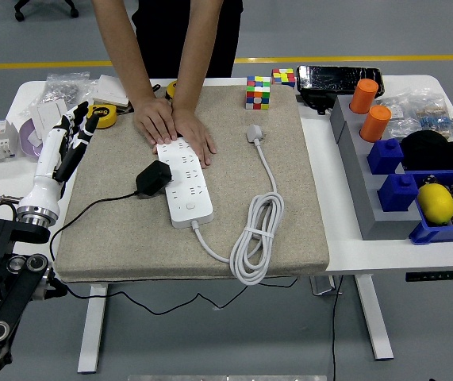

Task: Pick up the plug,place it near the board,insert it into the board,press the button

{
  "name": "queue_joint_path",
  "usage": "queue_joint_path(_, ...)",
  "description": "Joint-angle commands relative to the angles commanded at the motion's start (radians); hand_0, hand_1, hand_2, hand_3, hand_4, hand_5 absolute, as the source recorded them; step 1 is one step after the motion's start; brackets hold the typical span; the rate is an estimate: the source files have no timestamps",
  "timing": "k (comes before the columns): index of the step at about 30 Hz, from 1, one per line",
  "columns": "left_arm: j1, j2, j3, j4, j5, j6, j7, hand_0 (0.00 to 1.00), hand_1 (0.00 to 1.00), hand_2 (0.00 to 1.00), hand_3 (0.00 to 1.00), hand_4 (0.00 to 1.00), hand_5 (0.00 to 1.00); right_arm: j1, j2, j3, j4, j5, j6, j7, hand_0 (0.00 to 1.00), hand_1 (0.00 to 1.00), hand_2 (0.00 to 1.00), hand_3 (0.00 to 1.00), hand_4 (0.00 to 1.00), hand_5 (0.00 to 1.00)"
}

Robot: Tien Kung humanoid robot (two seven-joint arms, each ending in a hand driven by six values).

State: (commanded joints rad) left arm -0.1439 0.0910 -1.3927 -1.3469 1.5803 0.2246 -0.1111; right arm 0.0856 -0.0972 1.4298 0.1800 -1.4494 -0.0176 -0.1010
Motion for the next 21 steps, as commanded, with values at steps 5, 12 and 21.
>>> queue_joint_path(5, 0.002, 0.002, 0.009, -0.006, 0.058, -0.021, 0.027, 0.971, 0.964, 0.905, 0.885, 0.954, 0.998, 0.008, -0.001, -0.006, 0.000, 0.009, -0.002, 0.005, 0.810, 0.747, 0.744, 0.771, 0.998, 0.978)
queue_joint_path(12, 0.019, 0.004, 0.049, -0.035, 0.167, -0.108, 0.113, 0.986, 0.970, 0.917, 0.895, 0.958, 0.998, 0.004, 0.000, 0.002, 0.000, 0.002, -0.001, 0.000, 0.809, 0.747, 0.743, 0.771, 0.998, 0.978)
queue_joint_path(21, 0.042, 0.043, 0.132, -0.044, 0.191, -0.155, 0.157, 0.998, 0.963, 0.907, 0.890, 0.971, 0.998, 0.006, -0.001, -0.004, 0.000, 0.003, -0.001, 0.002, 0.810, 0.748, 0.743, 0.770, 0.998, 0.978)
